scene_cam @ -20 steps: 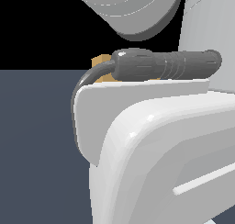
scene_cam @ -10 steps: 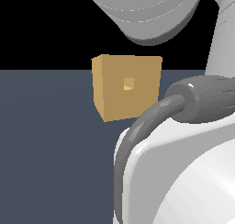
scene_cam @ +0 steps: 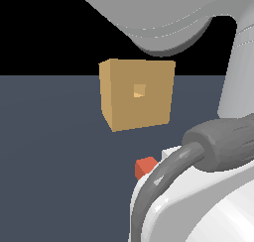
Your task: Insert the peg into the horizontal hole in a box.
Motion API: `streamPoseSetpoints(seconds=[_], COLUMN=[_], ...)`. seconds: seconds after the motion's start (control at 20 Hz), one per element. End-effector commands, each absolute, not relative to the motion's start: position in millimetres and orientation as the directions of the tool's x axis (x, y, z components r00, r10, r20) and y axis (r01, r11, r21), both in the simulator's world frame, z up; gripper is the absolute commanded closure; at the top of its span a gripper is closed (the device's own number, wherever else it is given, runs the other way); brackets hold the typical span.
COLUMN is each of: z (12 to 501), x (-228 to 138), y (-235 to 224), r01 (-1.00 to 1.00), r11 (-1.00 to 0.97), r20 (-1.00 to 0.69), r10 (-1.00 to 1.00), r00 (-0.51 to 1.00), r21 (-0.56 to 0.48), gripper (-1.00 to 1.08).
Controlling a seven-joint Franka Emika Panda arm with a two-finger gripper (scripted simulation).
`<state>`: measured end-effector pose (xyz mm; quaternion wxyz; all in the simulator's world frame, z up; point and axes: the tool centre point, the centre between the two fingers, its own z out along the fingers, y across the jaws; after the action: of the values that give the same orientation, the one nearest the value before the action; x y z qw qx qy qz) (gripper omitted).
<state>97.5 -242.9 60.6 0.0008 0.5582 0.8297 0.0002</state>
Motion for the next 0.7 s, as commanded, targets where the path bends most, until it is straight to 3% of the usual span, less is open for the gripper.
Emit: streamPoseSetpoints(seconds=[0.0, 0.6, 0.65], z=[50, 18, 18], x=[97, 98, 98], y=[-243, -243, -243], r01=[0.926, 0.926, 0.926], r11=[0.377, 0.378, 0.378], r20=[0.0, 0.0, 0.0], r10=[0.926, 0.926, 0.926], r00=[-0.377, -0.378, -0.378], r21=[0.0, 0.0, 0.0], gripper=[-0.92, -0.92, 1.08])
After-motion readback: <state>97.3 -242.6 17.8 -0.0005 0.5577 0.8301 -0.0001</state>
